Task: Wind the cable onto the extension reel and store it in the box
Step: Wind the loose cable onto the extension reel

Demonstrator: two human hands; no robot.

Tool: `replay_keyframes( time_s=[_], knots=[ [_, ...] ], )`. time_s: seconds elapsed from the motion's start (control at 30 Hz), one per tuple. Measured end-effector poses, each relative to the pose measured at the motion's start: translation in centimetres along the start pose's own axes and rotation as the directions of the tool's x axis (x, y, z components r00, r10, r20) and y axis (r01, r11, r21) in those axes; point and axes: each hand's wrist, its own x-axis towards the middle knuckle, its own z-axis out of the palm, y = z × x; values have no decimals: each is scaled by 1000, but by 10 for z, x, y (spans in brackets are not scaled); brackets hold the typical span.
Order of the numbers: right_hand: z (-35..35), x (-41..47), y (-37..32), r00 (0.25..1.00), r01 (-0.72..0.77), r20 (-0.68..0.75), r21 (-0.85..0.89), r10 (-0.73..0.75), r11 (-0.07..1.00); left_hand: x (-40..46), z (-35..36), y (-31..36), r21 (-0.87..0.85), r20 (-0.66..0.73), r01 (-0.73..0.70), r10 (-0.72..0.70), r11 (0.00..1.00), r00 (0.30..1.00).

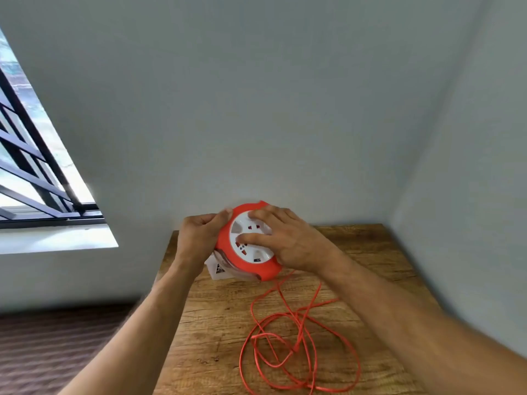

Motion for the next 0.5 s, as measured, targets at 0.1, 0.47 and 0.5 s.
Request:
replay_keyframes(
  time_s=[0.1, 0.47, 0.5],
  knots=[
    [-10, 8, 1, 985, 130, 129, -131, -113, 983, -3, -1, -2, 82, 58, 3, -8, 997, 998],
    [13, 4, -8, 978, -35, 203, -101, 55, 994, 6, -5, -4, 163, 38, 38, -44, 986, 998],
    [14, 6, -8, 974, -99, 195, -76, 112, 992, 7, -5, -5, 171, 50, 38, -47, 985, 998]
  ],
)
